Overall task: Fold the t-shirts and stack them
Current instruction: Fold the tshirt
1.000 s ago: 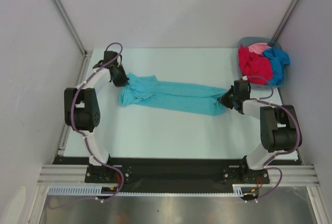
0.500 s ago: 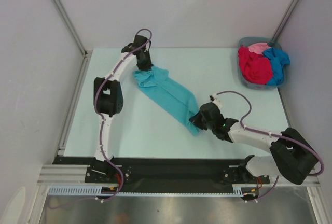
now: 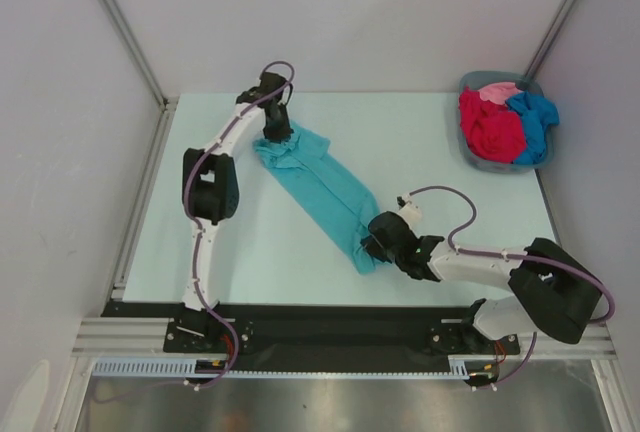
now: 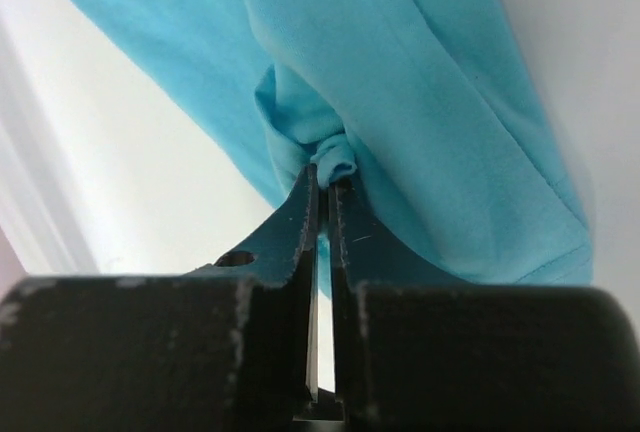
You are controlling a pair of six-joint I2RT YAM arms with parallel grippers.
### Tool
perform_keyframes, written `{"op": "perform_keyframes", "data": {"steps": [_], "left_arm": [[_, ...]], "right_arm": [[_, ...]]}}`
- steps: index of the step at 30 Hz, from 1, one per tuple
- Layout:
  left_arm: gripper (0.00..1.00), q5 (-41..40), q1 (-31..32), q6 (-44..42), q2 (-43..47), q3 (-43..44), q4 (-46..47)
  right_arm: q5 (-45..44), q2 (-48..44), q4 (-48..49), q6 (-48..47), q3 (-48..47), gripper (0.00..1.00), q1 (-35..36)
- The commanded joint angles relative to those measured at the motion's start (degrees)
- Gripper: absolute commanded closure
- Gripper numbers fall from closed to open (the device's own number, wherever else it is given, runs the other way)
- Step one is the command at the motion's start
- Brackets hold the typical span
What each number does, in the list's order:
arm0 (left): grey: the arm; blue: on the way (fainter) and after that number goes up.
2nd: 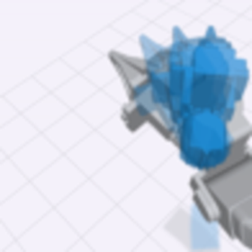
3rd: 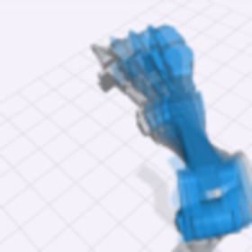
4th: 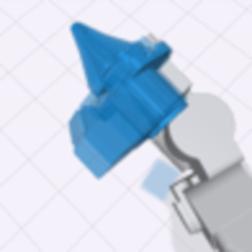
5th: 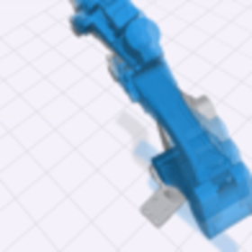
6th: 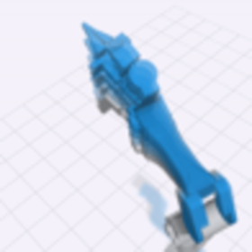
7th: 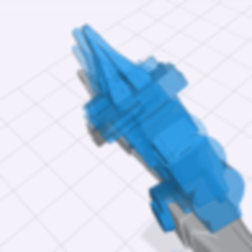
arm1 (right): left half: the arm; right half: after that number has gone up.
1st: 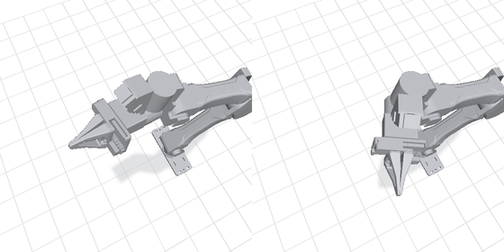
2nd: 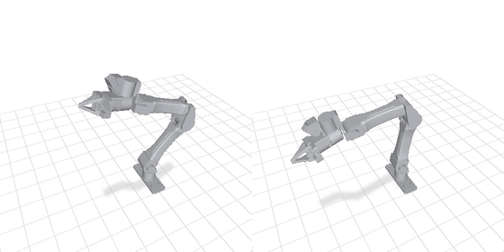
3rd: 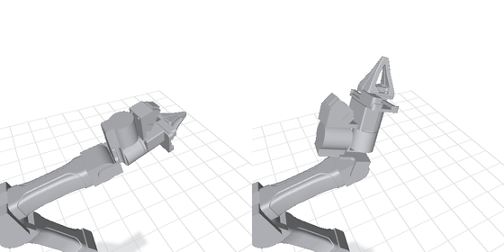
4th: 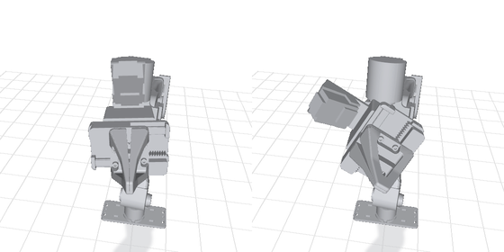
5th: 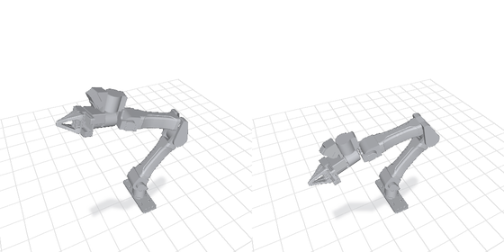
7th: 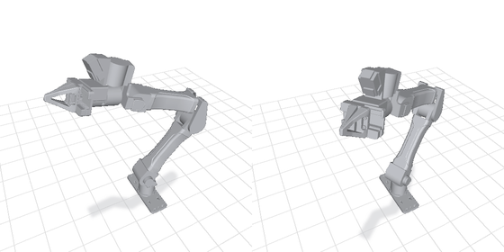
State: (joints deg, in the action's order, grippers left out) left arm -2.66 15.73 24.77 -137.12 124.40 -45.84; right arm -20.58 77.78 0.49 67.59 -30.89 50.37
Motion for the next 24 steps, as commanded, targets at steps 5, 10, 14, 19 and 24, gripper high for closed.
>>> {"op": "perform_keyframes", "data": {"steps": [5,10,14,19,24], "left_arm": [[0.22,-7.3,-1.2,-0.6,7.2,-1.3,0.2],[0.0,-12.6,-1.3,-1.1,10.7,-3.3,1.3],[0.0,-13.1,-1.6,-1.0,13.0,-3.9,1.8],[0.0,-6.8,-4.0,1.2,17.8,-10.4,4.3],[0.0,1.6,-6.8,5.4,27.6,-28.6,13.7]], "right_arm": [[-5.3,2.0,-4.3,0.6,-4.2,0.44,2.4],[-7.5,0.0,-6.4,-3.3,-6.9,0.36,1.8],[-7.9,-1.1,-8.0,-7.4,-9.9,0.34,-1.2],[-2.8,-1.8,-10.0,-16.6,-14.2,0.34,-10.6],[10.5,3.3,-5.9,-25.3,-18.4,0.32,-27.8]]}}
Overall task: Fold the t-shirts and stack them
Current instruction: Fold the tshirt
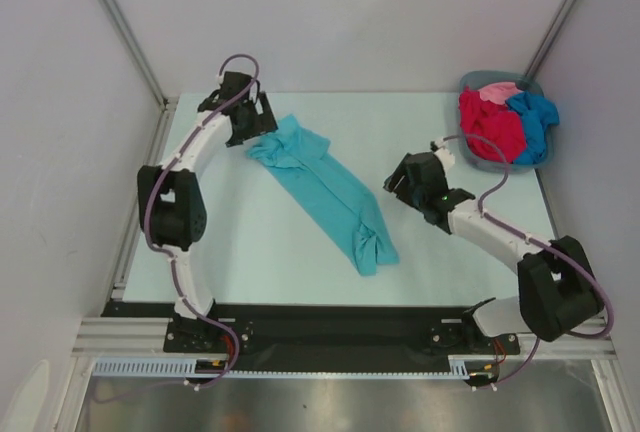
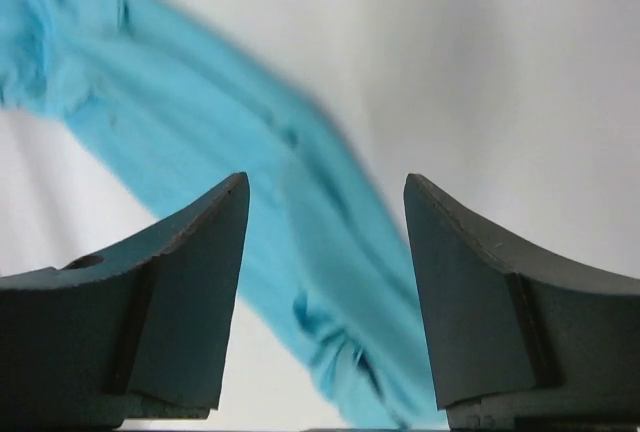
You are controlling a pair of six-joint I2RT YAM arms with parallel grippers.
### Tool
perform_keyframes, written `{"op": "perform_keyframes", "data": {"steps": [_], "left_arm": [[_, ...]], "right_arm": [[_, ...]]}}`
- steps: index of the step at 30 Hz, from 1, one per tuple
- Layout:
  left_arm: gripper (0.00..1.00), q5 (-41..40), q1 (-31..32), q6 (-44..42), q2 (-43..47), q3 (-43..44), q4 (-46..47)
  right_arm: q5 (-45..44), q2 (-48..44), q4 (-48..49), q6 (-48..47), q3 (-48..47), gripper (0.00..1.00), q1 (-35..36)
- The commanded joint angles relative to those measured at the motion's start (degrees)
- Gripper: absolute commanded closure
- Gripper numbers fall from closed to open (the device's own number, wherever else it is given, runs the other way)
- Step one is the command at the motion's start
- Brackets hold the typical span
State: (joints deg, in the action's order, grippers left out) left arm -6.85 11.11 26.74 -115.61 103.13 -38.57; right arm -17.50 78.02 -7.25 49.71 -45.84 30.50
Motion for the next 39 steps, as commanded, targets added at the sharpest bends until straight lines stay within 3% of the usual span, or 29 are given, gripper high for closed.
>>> {"op": "perform_keyframes", "data": {"steps": [1,4,11,21,30,33,39], "left_arm": [[0.0,6.3,-2.4,3.9,7.0,-9.6,7.4],[0.0,6.4,-2.4,5.2,9.5,-17.4,10.3],[0.0,7.9,-2.4,7.6,10.8,-29.5,16.9],[0.0,5.4,-2.7,7.9,7.8,-26.2,17.7],[0.0,6.3,-2.3,9.5,4.6,-23.8,17.4],[0.0,6.2,-2.2,9.2,4.5,-24.8,18.1],[0.0,5.2,-2.4,8.1,3.6,-24.0,18.4]], "right_arm": [[9.3,4.9,2.2,-8.2,-4.7,0.32,-9.9],[16.9,12.8,3.4,-10.2,-9.3,0.32,-15.4],[30.5,28.3,6.0,-13.3,-18.8,0.33,-18.6],[38.5,44.7,0.2,-17.5,-38.7,0.34,-18.4],[52.7,56.6,-2.8,-17.8,-52.2,0.34,-17.1],[54.8,55.9,-1.7,-17.9,-50.8,0.34,-15.9],[55.1,49.7,6.2,-15.5,-36.3,0.34,-16.6]]}}
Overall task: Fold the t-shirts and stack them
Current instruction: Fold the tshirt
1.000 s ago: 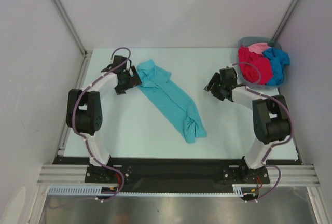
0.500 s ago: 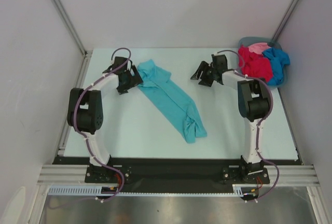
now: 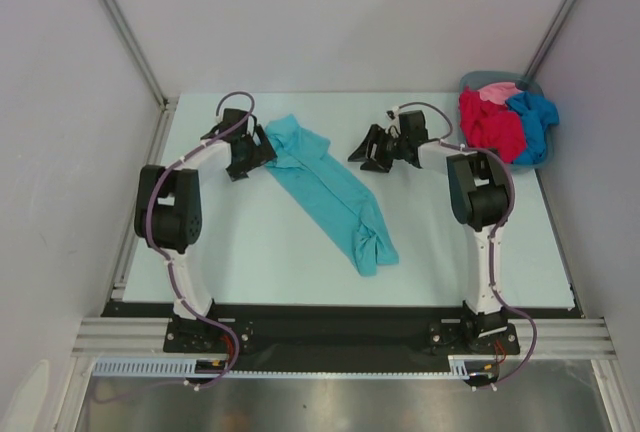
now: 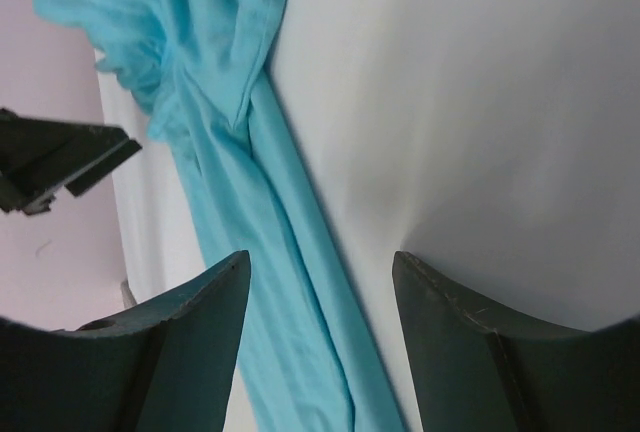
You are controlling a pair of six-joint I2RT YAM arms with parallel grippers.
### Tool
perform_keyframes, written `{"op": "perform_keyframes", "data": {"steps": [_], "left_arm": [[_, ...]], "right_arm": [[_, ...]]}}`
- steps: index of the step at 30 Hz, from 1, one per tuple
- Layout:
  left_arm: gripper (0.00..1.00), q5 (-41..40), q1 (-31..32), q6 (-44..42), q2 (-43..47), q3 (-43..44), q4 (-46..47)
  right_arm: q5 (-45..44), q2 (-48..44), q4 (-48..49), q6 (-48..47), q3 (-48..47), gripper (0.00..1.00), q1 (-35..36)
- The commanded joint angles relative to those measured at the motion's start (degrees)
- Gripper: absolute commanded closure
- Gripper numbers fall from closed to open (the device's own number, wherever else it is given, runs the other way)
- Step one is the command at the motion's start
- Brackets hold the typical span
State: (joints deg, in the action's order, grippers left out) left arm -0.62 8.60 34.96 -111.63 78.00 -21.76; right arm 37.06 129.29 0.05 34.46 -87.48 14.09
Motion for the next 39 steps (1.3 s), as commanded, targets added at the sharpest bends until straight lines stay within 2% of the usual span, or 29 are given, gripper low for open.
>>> {"op": "perform_keyframes", "data": {"steps": [1,10,14,17,20,27,33,36,39], "left_arm": [[0.0,-1.0,0.0,-0.2,-0.7,1.4,1.5],[0.02,0.2,-0.3,-2.8,-4.4,7.1,1.9],[0.21,2.0,-0.8,-3.9,-7.5,12.9,1.8],[0.33,3.2,-1.0,-3.8,-10.1,15.9,0.9],[0.41,4.5,-0.9,-3.0,-10.2,15.2,1.2],[0.35,2.4,-0.8,-4.0,-7.0,9.3,1.7],[0.31,0.8,-1.0,-5.5,-4.6,7.0,-1.7],[0.35,-1.1,-1.0,-6.1,-4.2,5.9,-1.8],[0.5,-1.0,-1.1,-6.6,-5.2,6.4,-1.5]], "right_arm": [[0.2,-3.2,-1.0,-0.5,6.6,0.34,-0.2],[-0.7,-9.7,1.1,-1.5,15.5,0.35,-0.1],[-1.5,-13.7,2.4,-1.5,20.5,0.35,0.0],[-2.4,-17.5,4.7,-1.1,25.7,0.35,-0.2],[-2.9,-19.1,6.1,-0.8,29.0,0.35,-0.7],[-1.9,-20.4,9.2,0.7,33.4,0.35,-0.6],[-3.3,-23.5,10.1,1.9,36.9,0.35,-0.6],[-4.4,-25.1,10.8,2.1,39.4,0.35,0.1],[-4.4,-26.2,12.4,2.5,41.5,0.38,0.2]]}}
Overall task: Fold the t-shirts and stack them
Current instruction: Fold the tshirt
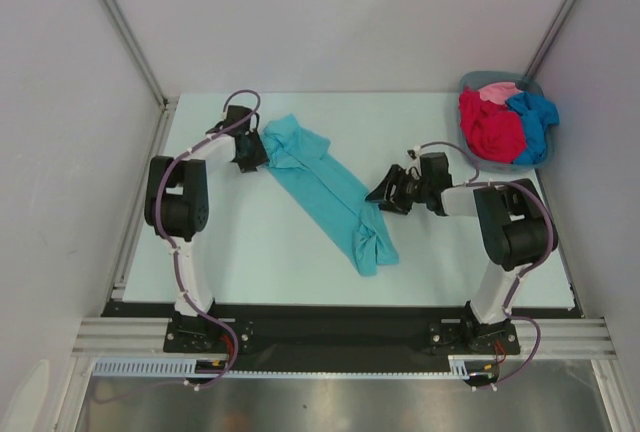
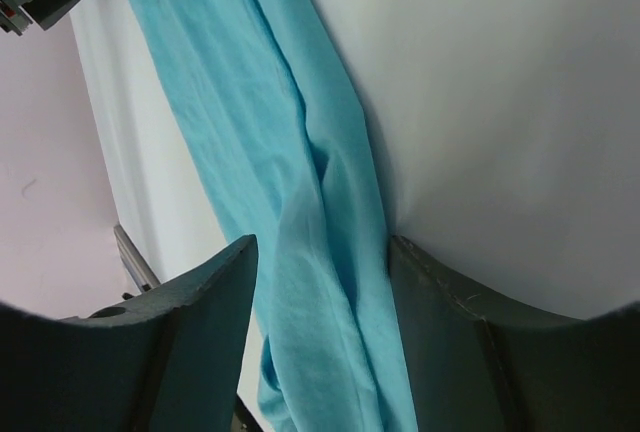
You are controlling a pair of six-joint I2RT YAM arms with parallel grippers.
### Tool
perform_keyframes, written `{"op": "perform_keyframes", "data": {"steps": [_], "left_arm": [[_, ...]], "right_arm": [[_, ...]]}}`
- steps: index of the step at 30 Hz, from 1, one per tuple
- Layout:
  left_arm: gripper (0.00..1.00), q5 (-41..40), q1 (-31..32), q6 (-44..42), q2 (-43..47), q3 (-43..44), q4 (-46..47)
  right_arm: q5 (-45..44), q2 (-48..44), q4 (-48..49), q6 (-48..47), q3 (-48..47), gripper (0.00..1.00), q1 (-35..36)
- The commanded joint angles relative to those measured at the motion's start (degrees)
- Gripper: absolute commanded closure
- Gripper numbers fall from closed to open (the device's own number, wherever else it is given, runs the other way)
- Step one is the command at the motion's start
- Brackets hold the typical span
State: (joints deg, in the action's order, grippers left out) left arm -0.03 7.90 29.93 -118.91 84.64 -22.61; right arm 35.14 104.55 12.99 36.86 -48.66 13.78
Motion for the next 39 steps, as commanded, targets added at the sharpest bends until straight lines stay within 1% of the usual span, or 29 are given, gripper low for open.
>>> {"op": "perform_keyframes", "data": {"steps": [1,2,3,4,5,6,7,8,9,10,17,19,22,23,25,29,31,33,34,35,36,37,38,39], "left_arm": [[0.56,-1.5,-0.4,-1.5,1.8,0.4,-0.8],[0.58,-1.3,-0.4,-1.5,1.7,0.8,-0.7],[0.6,-1.1,-0.4,-1.5,1.3,1.1,-0.7],[0.67,-1.0,-0.4,-1.5,1.1,1.9,-0.7],[0.71,-0.9,-0.4,-1.5,1.1,2.4,-0.7],[0.75,-0.9,-0.4,-1.5,0.9,2.8,-0.7],[0.83,-1.1,-0.4,-1.7,0.5,3.9,-0.9],[0.87,-1.2,-0.4,-1.7,0.4,4.4,-1.0],[0.92,-1.3,-0.4,-1.7,0.3,4.7,-1.0],[1.0,-1.5,-0.4,-1.7,0.0,5.9,-1.4],[1.0,-1.1,-0.3,-1.8,-3.2,12.0,-2.9],[1.0,-0.9,0.3,-1.9,-4.4,15.2,-3.6],[0.99,-0.8,1.1,-1.9,-7.3,20.0,-5.2],[1.0,-0.8,1.8,-1.9,-7.9,21.2,-5.7],[1.0,-0.7,2.4,-1.7,-9.4,23.8,-6.3],[1.0,-0.4,4.0,-1.5,-11.4,27.5,-7.9],[1.0,-0.4,4.5,-1.5,-11.0,26.9,-7.9],[1.0,-0.4,4.8,-1.9,-10.4,25.9,-7.6],[1.0,-0.4,4.8,-2.5,-9.3,24.3,-7.4],[1.0,-0.4,4.8,-2.7,-8.8,23.2,-6.9],[1.0,-0.5,4.8,-3.2,-8.0,22.1,-6.1],[1.0,-0.7,4.8,-3.5,-7.3,20.0,-5.5],[1.0,-0.9,4.7,-3.7,-6.2,19.0,-5.2],[0.99,-0.9,4.6,-3.7,-5.5,18.1,-4.4]], "right_arm": [[-2.7,-1.9,0.1,0.4,4.1,0.39,0.6],[-3.0,-2.2,0.4,0.5,4.9,0.41,0.7],[-3.7,-3.1,0.6,0.6,5.5,0.48,1.0],[-4.2,-3.6,0.5,0.4,6.6,0.51,1.2],[-4.6,-3.9,0.5,0.4,7.1,0.55,1.2],[-5.1,-4.7,0.4,0.4,7.3,0.68,1.2],[-5.4,-5.1,-0.5,0.0,7.6,0.77,1.5],[-6.2,-5.3,-0.9,0.0,7.7,0.83,1.4],[-6.5,-5.6,-1.1,-0.3,7.8,0.96,1.4],[-6.8,-6.0,-1.7,-0.3,7.9,1.0,1.5],[-11.6,-11.6,-1.7,0.3,12.1,1.0,3.2],[-13.2,-13.1,-1.6,1.7,14.1,1.0,5.7],[-17.8,-16.6,-2.0,4.1,16.1,1.0,11.0],[-20.5,-18.0,-2.2,4.9,16.6,1.0,12.4],[-22.6,-19.2,-1.1,8.6,18.0,1.0,16.0],[-30.2,-18.2,-1.3,12.8,16.5,1.0,22.9],[-31.9,-16.2,-1.2,14.1,14.8,1.0,25.0],[-33.2,-15.2,-1.5,14.3,14.0,1.0,25.2],[-33.3,-14.2,-2.4,14.2,13.5,0.96,25.2],[-34.4,-14.0,-3.5,13.6,12.4,0.89,25.2],[-35.1,-14.3,-5.1,13.5,12.0,0.7,25.2],[-37.0,-14.6,-6.0,13.3,11.8,0.62,25.2],[-38.6,-15.0,-6.6,13.1,11.5,0.56,24.7],[-39.3,-15.4,-6.8,12.7,11.4,0.44,24.5]]}}
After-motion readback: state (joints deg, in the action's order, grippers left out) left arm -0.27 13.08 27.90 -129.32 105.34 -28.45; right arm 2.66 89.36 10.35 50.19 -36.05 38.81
